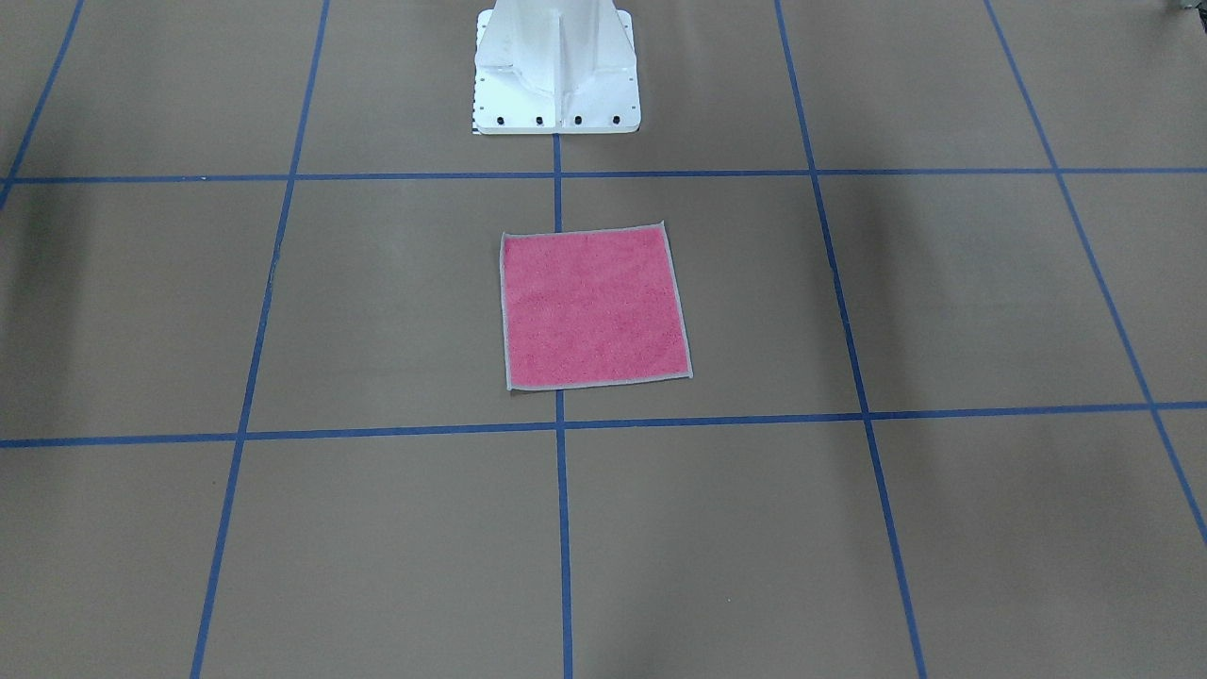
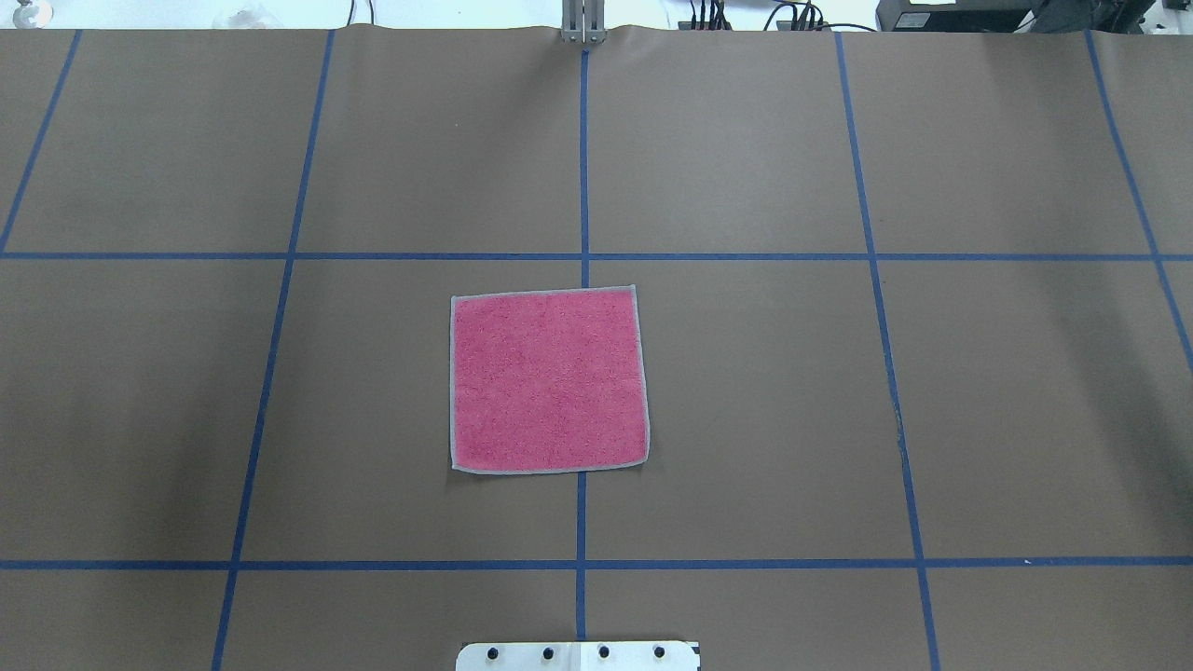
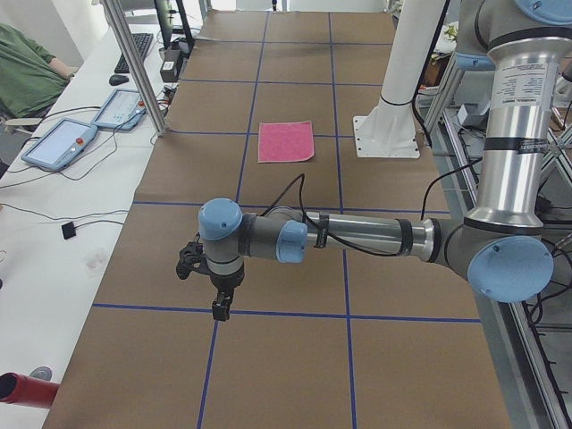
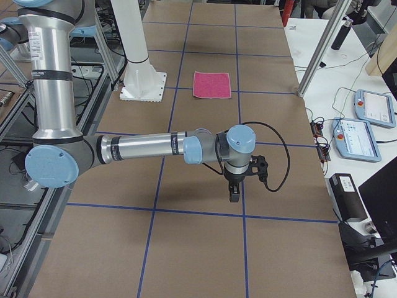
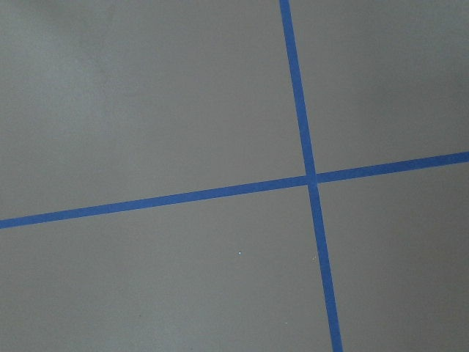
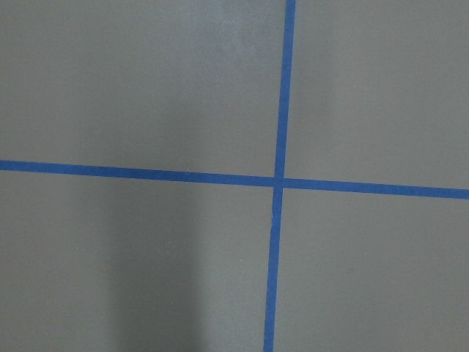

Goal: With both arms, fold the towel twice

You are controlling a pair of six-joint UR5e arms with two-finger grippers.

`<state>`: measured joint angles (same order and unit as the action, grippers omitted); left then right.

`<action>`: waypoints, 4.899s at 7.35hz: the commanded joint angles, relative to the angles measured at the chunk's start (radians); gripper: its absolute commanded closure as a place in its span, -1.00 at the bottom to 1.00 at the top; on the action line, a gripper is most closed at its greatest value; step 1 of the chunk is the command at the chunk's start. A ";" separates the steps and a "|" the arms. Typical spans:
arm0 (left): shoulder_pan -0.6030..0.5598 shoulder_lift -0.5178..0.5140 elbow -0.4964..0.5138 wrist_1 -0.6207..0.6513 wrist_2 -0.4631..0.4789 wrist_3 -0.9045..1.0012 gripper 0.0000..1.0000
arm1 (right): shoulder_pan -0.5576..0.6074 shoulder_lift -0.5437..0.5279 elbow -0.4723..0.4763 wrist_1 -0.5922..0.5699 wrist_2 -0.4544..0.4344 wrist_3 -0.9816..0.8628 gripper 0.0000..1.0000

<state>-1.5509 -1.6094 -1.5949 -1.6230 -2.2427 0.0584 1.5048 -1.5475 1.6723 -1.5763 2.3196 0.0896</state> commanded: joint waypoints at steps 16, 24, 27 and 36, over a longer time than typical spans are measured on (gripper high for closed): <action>0.498 -0.290 -0.080 -0.275 -0.031 -1.023 -1.00 | -0.377 0.293 0.023 0.224 -0.009 0.697 -0.99; 0.983 -0.280 -0.161 -0.741 0.248 -1.875 -0.99 | -0.839 0.299 0.124 0.628 -0.210 1.459 -0.99; 1.075 -0.277 -0.151 -0.739 0.313 -1.875 -0.98 | -0.923 0.319 0.119 0.628 -0.212 1.475 -0.98; 1.135 -0.274 -0.097 -0.738 0.313 -1.872 -0.44 | -0.988 0.325 0.119 0.630 -0.209 1.489 -0.97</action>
<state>-0.4186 -1.8839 -1.7002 -2.3608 -1.9286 -1.8134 0.5170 -1.2225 1.7900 -0.9465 2.1108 1.5782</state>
